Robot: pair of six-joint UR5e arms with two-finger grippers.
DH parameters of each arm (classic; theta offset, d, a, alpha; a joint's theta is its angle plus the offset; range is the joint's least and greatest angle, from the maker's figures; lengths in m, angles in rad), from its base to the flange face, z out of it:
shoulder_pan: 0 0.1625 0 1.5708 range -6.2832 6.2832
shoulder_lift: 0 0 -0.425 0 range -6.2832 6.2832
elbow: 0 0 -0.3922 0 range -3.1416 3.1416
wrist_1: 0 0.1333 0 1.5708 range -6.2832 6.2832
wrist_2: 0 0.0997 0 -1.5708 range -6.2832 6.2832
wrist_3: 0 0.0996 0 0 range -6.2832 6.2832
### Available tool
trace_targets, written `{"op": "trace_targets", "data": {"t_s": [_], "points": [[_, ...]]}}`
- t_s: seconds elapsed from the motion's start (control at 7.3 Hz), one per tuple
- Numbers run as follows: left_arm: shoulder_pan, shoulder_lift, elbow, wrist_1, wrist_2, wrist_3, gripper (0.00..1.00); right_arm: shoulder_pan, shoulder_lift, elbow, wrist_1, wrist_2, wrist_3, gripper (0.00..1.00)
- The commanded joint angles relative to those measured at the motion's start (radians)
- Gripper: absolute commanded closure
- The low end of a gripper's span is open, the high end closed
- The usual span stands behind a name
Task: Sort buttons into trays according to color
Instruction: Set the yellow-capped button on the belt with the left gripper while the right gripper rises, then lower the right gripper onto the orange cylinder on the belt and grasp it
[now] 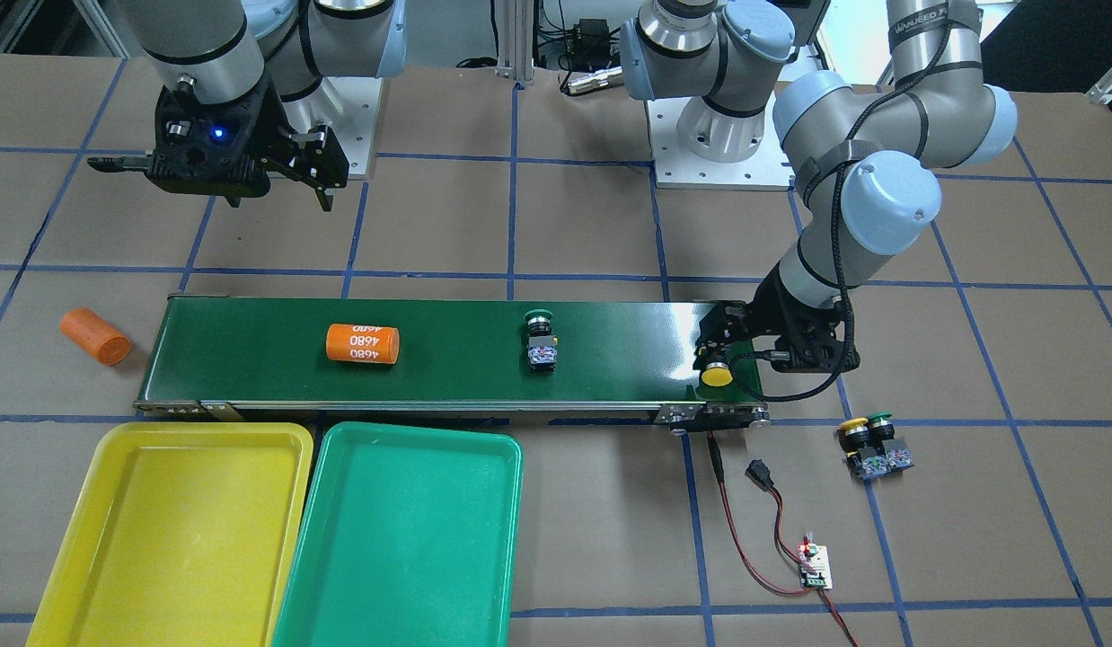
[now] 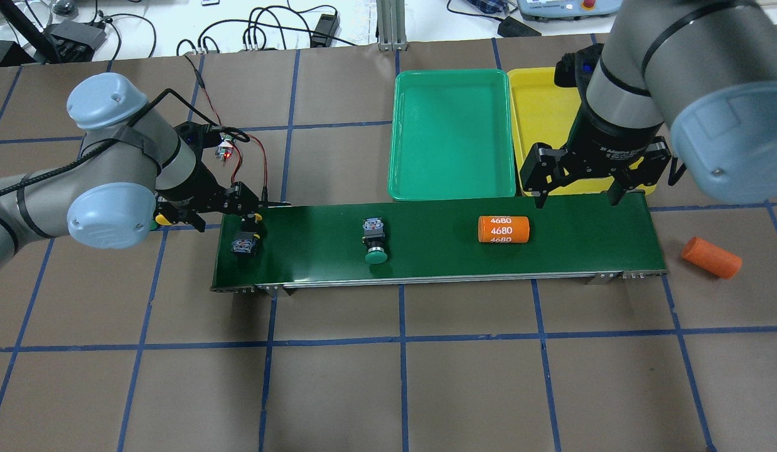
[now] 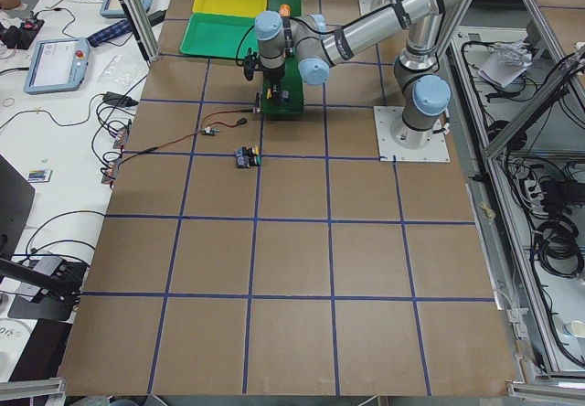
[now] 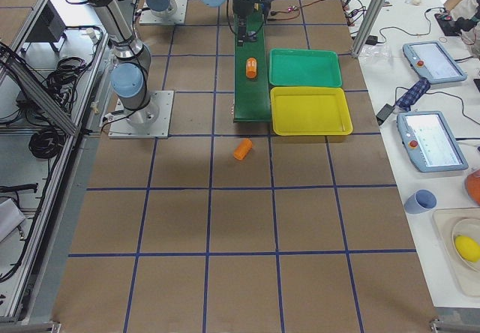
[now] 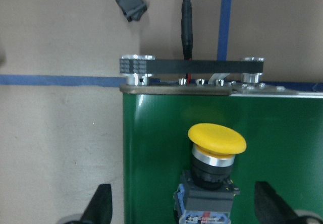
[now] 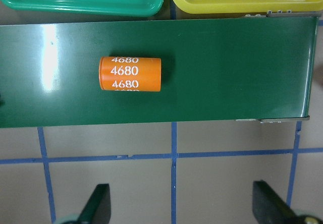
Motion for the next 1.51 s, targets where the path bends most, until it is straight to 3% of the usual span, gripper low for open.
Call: {"op": "trace_targets", "data": {"t_s": [0.0, 0.14, 0.55, 0.82, 1.1, 1.37], "points": [[0.052, 0.0, 0.151, -0.07, 0.007, 0.018, 0.0, 0.001, 0.004, -0.024, 0.05, -0.034, -0.107, 0.0], [0.123, -0.03, 0.202, -0.086, 0.029, 0.09, 0.0, 0.001, 0.005, -0.004, 0.027, -0.025, -0.311, 0.0], [0.312, -0.116, 0.214, -0.033, 0.021, 0.395, 0.0, 0.016, -0.016, 0.042, 0.008, -0.039, -0.425, 0.0], [0.33, -0.203, 0.206, 0.058, 0.02, 0.409, 0.03, 0.053, -0.039, 0.044, 0.005, -0.037, -0.673, 0.0], [0.336, -0.259, 0.206, 0.084, 0.026, 0.414, 0.31, 0.054, -0.033, 0.064, 0.02, -0.025, -0.699, 0.0], [0.337, -0.293, 0.214, 0.084, 0.029, 0.411, 0.31, 0.054, -0.03, 0.117, -0.015, -0.02, -0.517, 0.0]]}}
